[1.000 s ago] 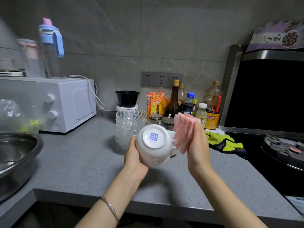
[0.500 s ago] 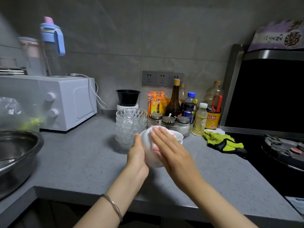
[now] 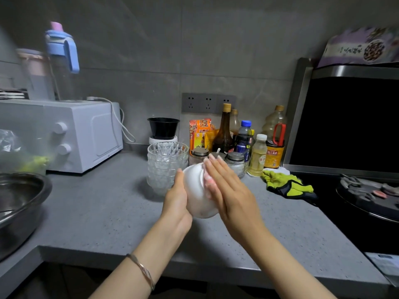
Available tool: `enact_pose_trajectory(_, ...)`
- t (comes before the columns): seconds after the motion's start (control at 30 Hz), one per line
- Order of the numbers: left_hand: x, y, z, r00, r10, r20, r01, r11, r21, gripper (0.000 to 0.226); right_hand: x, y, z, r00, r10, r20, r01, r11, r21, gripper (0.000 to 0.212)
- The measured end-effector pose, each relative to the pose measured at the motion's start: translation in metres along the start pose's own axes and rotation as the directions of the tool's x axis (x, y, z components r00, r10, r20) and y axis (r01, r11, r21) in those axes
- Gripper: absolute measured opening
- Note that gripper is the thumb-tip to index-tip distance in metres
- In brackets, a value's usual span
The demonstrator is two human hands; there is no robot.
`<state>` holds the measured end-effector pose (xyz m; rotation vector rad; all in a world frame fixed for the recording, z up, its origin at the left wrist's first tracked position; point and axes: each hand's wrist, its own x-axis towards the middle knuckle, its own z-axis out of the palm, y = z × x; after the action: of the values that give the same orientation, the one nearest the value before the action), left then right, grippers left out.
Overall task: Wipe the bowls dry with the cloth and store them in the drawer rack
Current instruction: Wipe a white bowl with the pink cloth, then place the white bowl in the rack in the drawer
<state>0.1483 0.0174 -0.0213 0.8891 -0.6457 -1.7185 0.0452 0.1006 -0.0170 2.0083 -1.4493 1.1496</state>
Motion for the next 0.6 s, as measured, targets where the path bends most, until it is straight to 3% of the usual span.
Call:
enact_pose_trajectory(0.13,-0.001,-0.001,0.000,0.997,0.036,-0.064,-0.038,0.999,-0.034,0.049,-0.020,-0.008,0.010,0.998,-0.037,-0.047,0.035,0.999,-0.034,0.045)
enact_pose_trajectory(0.27,-0.005,-0.010,0.003,0.999,-0.024,0.043,0.023,0.999,0.033,0.058,-0.014,-0.004,0.004,0.990,-0.126,-0.063,0.123,0.991,-0.053,0.044)
enact_pose_trajectory(0.33,-0.005,-0.012,0.005,0.999,0.051,0.002,-0.050,0.992,0.119,0.051,-0.011,0.005,-0.006,0.999,0.041,-0.027,-0.038,0.993,0.112,0.041)
enact_pose_trajectory(0.43,-0.010,-0.012,0.004,0.989,0.147,-0.014,-0.142,0.973,0.184,0.038,-0.022,0.021,-0.018,0.932,0.362,0.037,-0.350,0.864,0.362,0.031)
enact_pose_trajectory(0.53,-0.010,-0.012,-0.004,0.976,0.217,-0.017,-0.209,0.956,0.208,0.031,-0.044,0.042,-0.019,0.825,0.547,0.143,-0.553,0.727,0.407,0.024)
enact_pose_trajectory(0.6,-0.014,-0.010,-0.006,0.969,0.246,-0.009,-0.239,0.949,0.204,0.030,-0.059,0.056,-0.014,0.754,0.606,0.254,-0.657,0.695,0.292,0.020)
